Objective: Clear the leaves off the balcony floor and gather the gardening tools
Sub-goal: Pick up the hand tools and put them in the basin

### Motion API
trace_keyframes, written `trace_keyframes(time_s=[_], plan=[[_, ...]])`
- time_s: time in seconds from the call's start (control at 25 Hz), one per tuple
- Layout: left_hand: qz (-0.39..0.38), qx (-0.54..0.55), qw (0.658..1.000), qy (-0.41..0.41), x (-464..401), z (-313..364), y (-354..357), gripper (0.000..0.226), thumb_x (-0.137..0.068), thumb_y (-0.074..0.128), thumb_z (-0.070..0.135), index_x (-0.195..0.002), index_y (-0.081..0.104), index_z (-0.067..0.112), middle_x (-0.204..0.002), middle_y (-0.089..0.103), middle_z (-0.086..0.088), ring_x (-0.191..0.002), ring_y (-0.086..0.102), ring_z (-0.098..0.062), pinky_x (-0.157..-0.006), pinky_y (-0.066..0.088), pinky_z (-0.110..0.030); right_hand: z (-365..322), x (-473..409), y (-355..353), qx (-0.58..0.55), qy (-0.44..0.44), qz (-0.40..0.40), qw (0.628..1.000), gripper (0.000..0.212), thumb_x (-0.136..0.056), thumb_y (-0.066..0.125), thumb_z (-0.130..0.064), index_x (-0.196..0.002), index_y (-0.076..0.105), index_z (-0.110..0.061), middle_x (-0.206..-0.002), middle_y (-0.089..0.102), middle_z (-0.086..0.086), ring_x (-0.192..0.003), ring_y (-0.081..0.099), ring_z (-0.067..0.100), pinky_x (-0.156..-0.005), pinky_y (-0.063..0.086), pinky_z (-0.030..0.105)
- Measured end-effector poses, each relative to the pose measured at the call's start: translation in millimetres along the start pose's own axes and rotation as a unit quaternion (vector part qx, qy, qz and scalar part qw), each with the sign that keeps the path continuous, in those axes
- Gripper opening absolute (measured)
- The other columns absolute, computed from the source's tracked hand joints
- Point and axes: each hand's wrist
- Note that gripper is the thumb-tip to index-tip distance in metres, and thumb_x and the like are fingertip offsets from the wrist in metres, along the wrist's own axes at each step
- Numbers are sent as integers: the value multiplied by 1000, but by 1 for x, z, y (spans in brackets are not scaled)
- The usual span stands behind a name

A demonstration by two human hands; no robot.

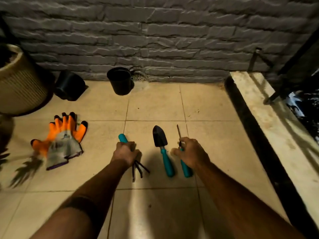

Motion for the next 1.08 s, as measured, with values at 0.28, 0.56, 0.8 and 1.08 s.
trace_keyframes(time_s=[0.28, 0.56, 0.8, 1.08], plan=[[12, -3, 999, -53, -3, -13, 14, 43, -91, 69, 34, -127, 48, 24, -121, 46, -11, -93, 58, -24, -77, 53, -33, 7, 4, 61, 64, 54, -36, 996, 63, -83, 65, -66, -133, 58, -28, -136, 53, 5, -119, 54, 23, -94, 51, 35], [-11, 17, 1000, 11, 9, -9, 33, 21, -98, 56, 19, -117, 53, 25, -117, 49, -5, -87, 55, -11, -70, 53, -24, -8, 21, 72, 130, 42, -40, 990, 65, -93, 63, -48, -148, 36, -29, -144, 39, 9, -126, 47, 26, -98, 46, 35], [53, 172, 983, 24, 41, 22, 10, 4, -100, 51, 18, -101, 47, 17, -99, 57, -10, -73, 55, -17, -56, 46, -24, -24, 45, 39, -10, 38, 10, 999, 56, -96, 64, -36, -137, 30, -19, -134, 55, 8, -112, 63, 23, -82, 59, 32], [88, 204, 972, 77, 136, 113, -119, 14, -101, 46, 17, -92, 50, 27, -96, 54, -8, -74, 50, -16, -66, 44, -29, -116, 130, -108, -125, 42, 12, 991, 51, -97, 62, -36, -130, 25, -21, -136, 53, 6, -105, 65, 18, -75, 60, 28]])
Point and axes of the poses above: each hand's wrist, its own x-axis away from the middle knuckle, its own y-axis out of the palm, z = x × y
